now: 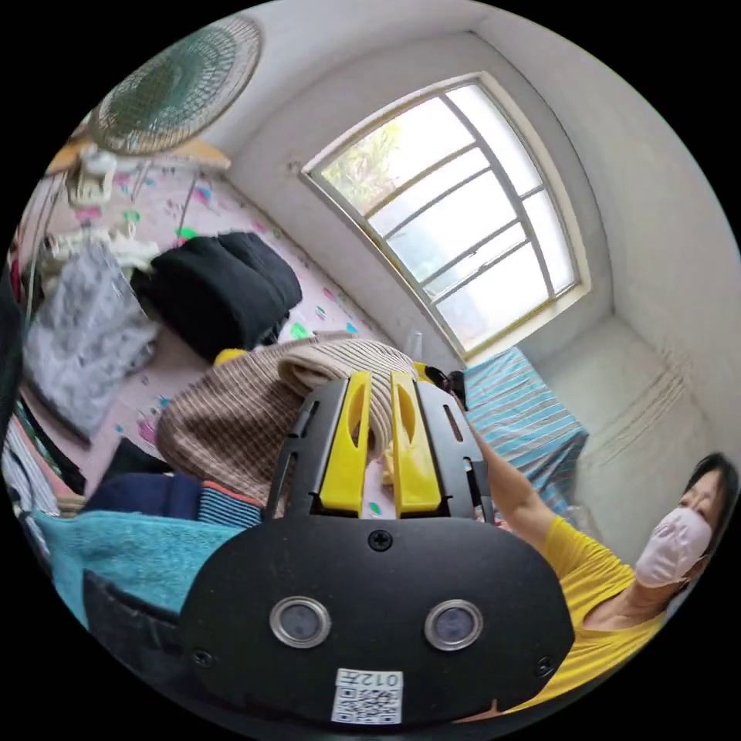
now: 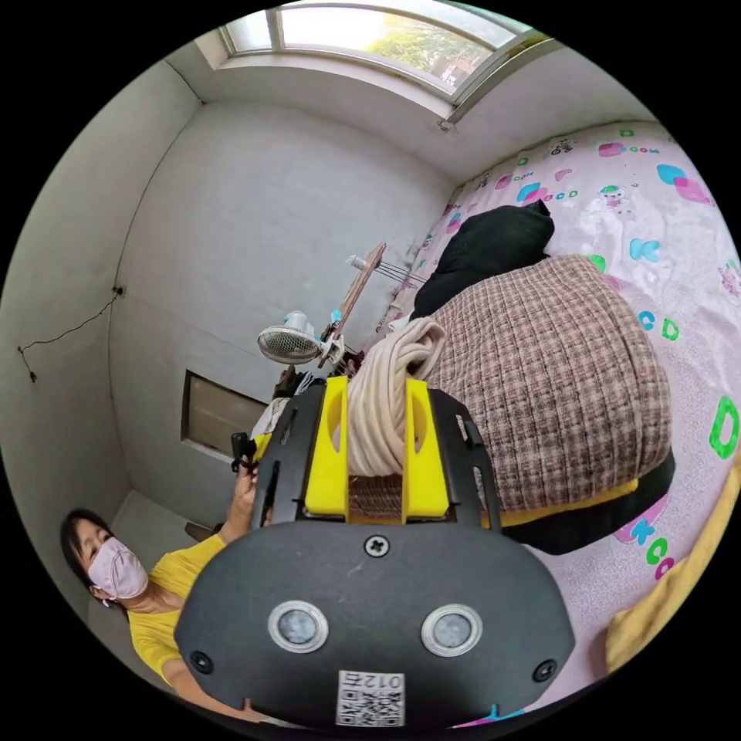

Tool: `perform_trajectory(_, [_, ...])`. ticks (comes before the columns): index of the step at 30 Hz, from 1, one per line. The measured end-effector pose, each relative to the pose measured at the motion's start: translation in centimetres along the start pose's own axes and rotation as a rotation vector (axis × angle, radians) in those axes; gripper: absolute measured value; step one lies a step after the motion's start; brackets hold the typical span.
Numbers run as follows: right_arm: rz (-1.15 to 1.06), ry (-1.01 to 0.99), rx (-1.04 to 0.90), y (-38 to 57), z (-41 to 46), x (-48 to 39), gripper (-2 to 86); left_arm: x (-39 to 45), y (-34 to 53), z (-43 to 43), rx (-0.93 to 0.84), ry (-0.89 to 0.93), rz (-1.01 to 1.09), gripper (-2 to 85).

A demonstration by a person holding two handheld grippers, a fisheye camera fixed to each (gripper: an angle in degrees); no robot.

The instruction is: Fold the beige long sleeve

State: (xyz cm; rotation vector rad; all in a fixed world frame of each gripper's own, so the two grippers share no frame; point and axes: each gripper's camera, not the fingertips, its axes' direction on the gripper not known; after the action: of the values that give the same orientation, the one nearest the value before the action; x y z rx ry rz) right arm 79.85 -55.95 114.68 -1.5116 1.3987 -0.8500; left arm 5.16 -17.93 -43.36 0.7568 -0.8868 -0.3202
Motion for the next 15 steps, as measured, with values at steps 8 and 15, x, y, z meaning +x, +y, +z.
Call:
perform_trajectory(8, [-0.411,0.052,0.160,2.0,0.5,-8.7,1.7,8.7,-5.1,8.1,-0.206,-0.029,0.365,0.4])
perform_trajectory(15, [-0.073,0.013,0.018,6.7,8.2,2.4,0.5,0.8,3.1,13.8,-0.295,-0.079,-0.002,0.4])
